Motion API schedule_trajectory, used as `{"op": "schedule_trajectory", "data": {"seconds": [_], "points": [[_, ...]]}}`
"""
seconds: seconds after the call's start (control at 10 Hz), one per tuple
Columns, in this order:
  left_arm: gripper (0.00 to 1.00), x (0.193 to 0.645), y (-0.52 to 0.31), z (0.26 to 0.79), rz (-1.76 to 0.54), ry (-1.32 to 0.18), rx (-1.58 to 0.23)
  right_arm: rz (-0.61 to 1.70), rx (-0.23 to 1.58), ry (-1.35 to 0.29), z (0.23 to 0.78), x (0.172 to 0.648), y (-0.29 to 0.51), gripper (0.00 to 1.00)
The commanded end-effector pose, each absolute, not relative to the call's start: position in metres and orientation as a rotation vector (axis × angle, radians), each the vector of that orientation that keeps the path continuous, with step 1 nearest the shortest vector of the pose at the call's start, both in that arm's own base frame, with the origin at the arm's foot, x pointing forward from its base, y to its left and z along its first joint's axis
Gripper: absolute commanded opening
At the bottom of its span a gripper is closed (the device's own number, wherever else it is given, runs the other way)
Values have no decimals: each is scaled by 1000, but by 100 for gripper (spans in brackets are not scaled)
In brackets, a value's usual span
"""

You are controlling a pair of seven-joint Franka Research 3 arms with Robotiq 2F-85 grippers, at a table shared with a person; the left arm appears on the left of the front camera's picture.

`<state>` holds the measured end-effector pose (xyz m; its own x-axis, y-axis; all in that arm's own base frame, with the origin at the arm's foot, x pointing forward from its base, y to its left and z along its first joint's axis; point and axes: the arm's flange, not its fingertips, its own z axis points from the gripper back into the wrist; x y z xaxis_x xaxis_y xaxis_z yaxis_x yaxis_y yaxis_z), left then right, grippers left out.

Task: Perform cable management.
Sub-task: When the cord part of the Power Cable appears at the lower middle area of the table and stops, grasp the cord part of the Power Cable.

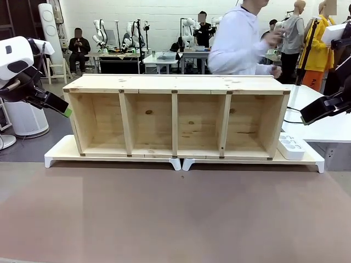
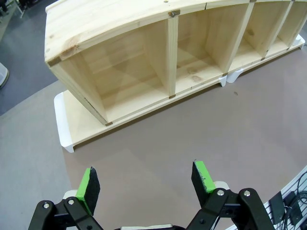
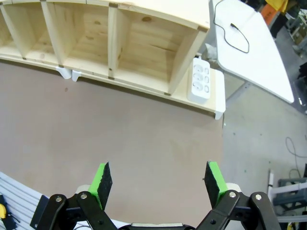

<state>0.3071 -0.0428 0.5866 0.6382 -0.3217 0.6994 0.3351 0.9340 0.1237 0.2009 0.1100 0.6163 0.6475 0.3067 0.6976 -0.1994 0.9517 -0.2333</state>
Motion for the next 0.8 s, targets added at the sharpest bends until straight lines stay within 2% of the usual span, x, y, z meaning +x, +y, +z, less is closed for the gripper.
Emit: {"op": "schedule_trajectory", "data": {"seconds": [0.0,0.7], "points": [[100,310,-44,586,-362,-804,-24,285,-141,-817,616,204,110,100],[100,310,-44,586,-362,-804,-24,285,-141,-817,616,204,110,100]]}}
